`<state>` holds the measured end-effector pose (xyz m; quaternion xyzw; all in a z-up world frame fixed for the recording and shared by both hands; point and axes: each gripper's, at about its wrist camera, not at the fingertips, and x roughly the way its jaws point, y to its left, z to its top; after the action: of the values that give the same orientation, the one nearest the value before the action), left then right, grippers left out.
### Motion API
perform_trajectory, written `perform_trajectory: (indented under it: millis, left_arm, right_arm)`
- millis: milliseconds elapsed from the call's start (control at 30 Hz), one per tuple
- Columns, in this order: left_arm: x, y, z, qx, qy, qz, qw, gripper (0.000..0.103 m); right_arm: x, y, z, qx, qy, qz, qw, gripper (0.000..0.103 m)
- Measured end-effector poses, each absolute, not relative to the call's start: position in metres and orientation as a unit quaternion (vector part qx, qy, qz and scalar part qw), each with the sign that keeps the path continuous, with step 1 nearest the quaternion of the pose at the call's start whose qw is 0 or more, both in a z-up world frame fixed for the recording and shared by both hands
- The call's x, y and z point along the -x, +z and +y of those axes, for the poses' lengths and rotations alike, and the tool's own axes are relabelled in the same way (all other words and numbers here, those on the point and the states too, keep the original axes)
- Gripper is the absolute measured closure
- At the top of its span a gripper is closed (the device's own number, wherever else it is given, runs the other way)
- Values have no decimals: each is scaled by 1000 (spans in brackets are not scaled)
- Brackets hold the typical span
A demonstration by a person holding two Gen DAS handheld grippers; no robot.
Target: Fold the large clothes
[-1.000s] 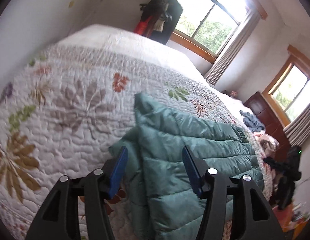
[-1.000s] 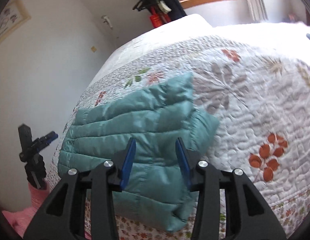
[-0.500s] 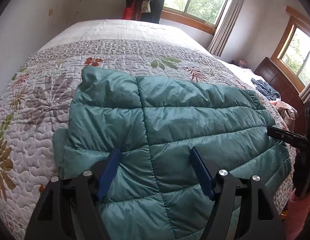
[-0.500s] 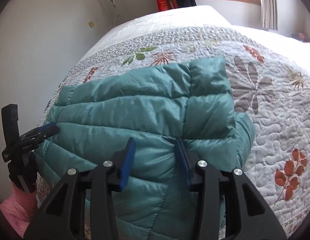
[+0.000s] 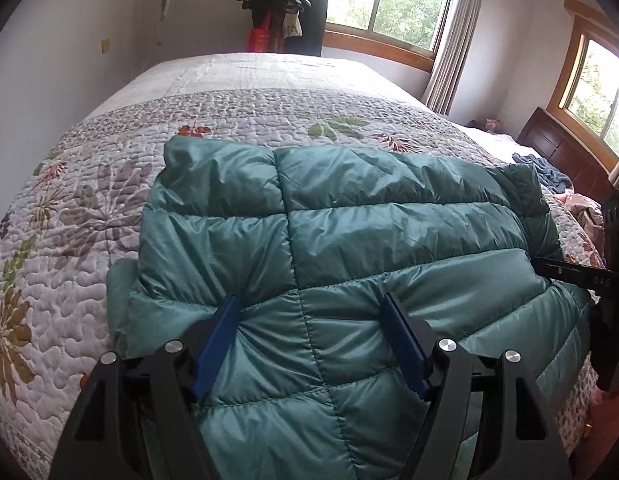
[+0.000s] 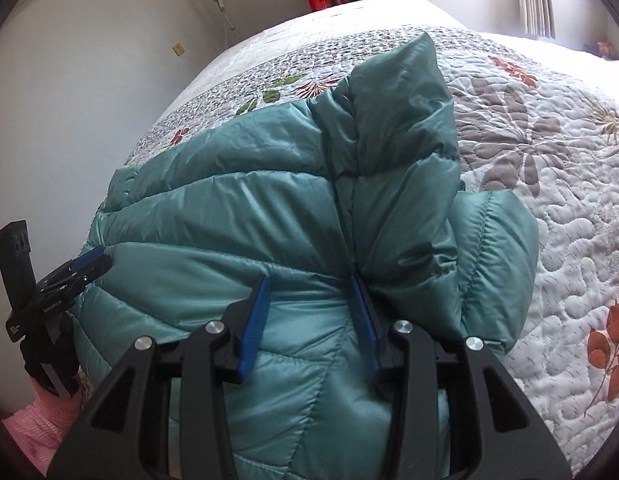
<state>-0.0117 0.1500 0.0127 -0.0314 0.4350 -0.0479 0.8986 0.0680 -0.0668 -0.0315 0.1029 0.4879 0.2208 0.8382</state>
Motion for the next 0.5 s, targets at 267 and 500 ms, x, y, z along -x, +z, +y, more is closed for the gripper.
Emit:
perform_trajectory:
  millis: [267,500]
  left_arm:
    - [17,21,144,31,-36,436,899,29]
    - [23,33,129,29,-43,422,905,26]
  right_arm:
    - [-48,0,-64,-67,182,463,865,48]
    - [-28,31,-89,-63,160,443,880,34]
